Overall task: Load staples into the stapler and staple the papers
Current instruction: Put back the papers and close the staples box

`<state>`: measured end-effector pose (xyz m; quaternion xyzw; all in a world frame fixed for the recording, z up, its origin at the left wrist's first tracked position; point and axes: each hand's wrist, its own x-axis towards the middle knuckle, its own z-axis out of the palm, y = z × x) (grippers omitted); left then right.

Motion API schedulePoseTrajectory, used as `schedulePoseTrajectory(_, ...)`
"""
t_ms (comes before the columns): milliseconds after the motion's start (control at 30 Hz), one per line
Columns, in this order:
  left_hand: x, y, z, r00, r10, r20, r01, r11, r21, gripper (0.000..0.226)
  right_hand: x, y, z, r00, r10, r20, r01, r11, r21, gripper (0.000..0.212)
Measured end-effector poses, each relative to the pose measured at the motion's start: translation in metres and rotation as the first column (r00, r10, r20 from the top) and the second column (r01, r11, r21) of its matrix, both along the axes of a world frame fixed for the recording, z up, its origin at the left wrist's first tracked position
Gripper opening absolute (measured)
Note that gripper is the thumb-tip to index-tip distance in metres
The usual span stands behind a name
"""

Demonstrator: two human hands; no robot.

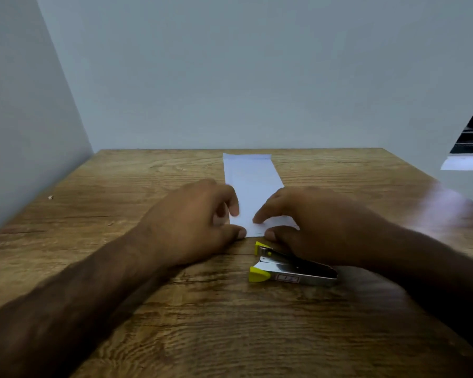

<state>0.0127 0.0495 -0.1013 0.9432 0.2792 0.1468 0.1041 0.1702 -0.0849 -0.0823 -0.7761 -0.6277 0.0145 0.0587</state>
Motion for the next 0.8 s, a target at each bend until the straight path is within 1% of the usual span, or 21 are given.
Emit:
schedulePoseTrajectory(67, 0.005, 0.002, -0.001, 0.991, -0.132, 0.000, 0.132, 0.991, 0.003, 0.015, 0.006, 0.002, 0.001, 1.000, 0.004, 0.013, -0.004, 1.000, -0.011, 0.035)
schedulePoseTrajectory(100, 0.009, 0.003, -0.002, 0.985, -0.172, -0.003, 0.172, 0.985, 0.008, 0.012, 0.010, 0.003, 0.000, 1.000, 0.000, 0.023, 0.001, 1.000, -0.016, 0.036)
schedulePoseTrajectory(167, 0.020, 0.003, 0.000, 0.976, -0.215, -0.025, 0.216, 0.976, 0.015, 0.013, 0.020, 0.003, 0.000, 0.999, -0.014, 0.035, 0.015, 1.000, -0.027, 0.036)
schedulePoseTrajectory(267, 0.043, -0.002, 0.006, 0.966, -0.242, -0.093, 0.243, 0.970, 0.003, 0.017, 0.042, -0.002, 0.002, 0.999, -0.027, 0.044, 0.030, 0.998, -0.054, 0.034)
schedulePoseTrajectory(433, 0.104, -0.019, 0.016, 0.932, -0.309, -0.190, 0.315, 0.949, 0.003, 0.025, 0.091, -0.021, 0.011, 0.993, -0.116, -0.030, 0.113, 0.990, -0.086, 0.029)
schedulePoseTrajectory(633, 0.172, -0.051, 0.021, 0.896, -0.374, -0.240, 0.386, 0.922, 0.004, 0.027, 0.147, -0.053, 0.009, 0.959, -0.243, -0.149, 0.239, 0.970, -0.044, 0.026)
schedulePoseTrajectory(800, 0.210, -0.073, 0.017, 0.870, -0.396, -0.296, 0.412, 0.911, -0.007, 0.037, 0.185, -0.077, 0.001, 0.918, -0.323, -0.231, 0.336, 0.942, 0.020, 0.026)
